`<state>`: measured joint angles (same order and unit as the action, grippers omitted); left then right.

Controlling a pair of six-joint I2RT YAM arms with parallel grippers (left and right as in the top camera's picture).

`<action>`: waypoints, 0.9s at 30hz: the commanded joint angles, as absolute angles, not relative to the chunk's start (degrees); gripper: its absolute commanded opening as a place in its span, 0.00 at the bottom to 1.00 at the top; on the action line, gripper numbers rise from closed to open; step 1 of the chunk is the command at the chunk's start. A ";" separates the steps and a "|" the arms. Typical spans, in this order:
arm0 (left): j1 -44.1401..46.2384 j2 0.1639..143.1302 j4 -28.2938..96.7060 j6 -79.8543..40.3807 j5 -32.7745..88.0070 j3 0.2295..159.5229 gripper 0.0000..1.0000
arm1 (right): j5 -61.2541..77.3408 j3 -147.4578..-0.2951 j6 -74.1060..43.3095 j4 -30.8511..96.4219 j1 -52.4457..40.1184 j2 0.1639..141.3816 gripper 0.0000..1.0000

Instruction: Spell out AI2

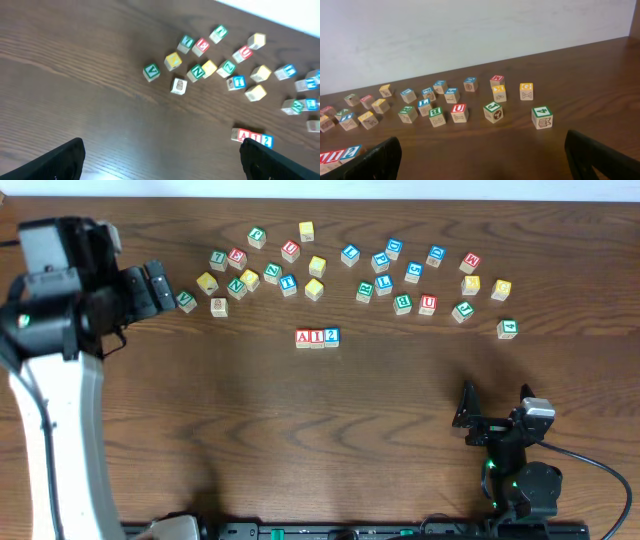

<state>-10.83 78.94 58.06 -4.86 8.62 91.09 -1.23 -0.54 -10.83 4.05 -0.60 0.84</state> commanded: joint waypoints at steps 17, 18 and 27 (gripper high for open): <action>-10.92 45.76 47.55 -2.11 7.86 61.28 0.97 | -0.93 -0.32 -9.98 4.23 -0.40 0.30 0.99; -10.92 43.72 44.84 -2.11 7.86 58.48 0.98 | -0.93 -0.32 -9.98 4.23 -0.40 0.30 0.99; -10.92 26.41 18.92 -2.11 7.90 32.47 0.97 | -0.93 -0.32 -9.98 4.23 -0.40 0.30 0.99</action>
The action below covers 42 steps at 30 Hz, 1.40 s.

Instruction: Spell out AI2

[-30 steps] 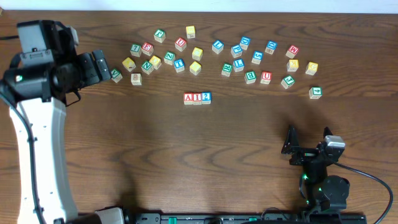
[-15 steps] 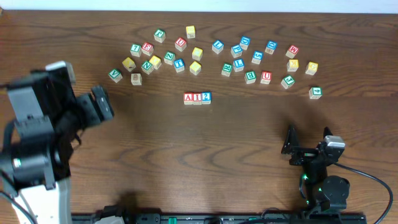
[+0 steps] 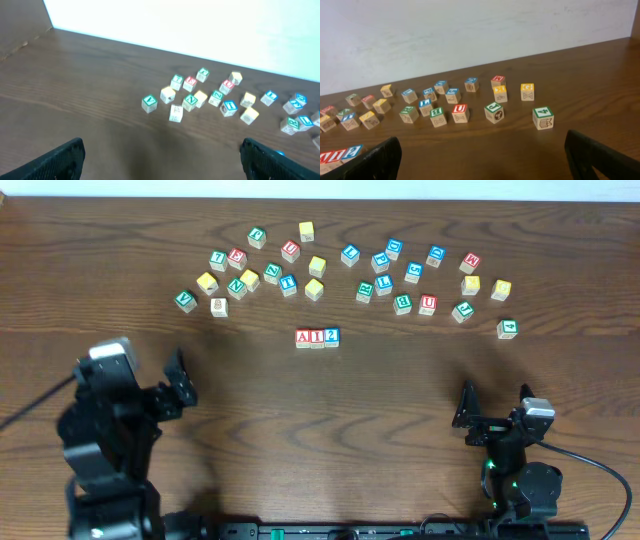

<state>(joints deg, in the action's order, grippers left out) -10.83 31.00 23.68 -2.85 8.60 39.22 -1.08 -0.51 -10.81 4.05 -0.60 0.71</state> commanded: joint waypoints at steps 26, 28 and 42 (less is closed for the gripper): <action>-10.90 2.87 2.00 22.48 8.51 4.32 0.98 | -0.93 -0.32 -9.98 4.23 -0.40 0.30 0.99; -10.90 2.04 2.02 22.48 8.49 3.62 0.98 | -0.93 -0.32 -9.98 4.23 -0.40 0.30 0.99; -10.92 0.08 2.98 22.48 8.32 0.21 0.98 | -0.93 -0.32 -9.98 4.23 -0.40 0.30 0.99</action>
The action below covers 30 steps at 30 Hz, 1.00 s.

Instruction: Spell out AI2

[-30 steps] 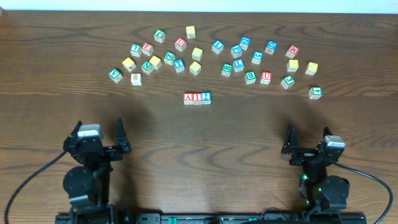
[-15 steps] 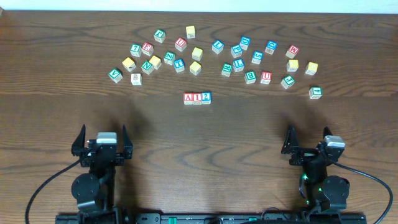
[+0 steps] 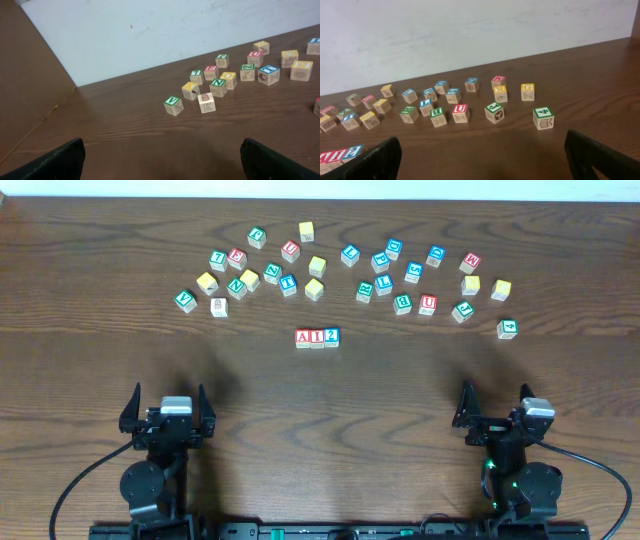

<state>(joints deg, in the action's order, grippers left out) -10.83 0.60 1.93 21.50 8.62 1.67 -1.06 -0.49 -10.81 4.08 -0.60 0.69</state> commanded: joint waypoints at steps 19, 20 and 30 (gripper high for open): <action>-10.92 0.08 3.31 20.84 8.29 0.23 0.97 | -0.93 -0.32 -9.98 4.23 -0.40 0.30 0.99; -10.92 0.08 3.31 20.84 8.32 0.23 0.97 | -0.93 -0.32 -9.98 4.23 -0.40 0.30 0.99; -10.92 0.23 3.31 20.84 8.29 0.23 0.98 | -0.93 -0.32 -9.98 4.23 -0.40 0.30 0.99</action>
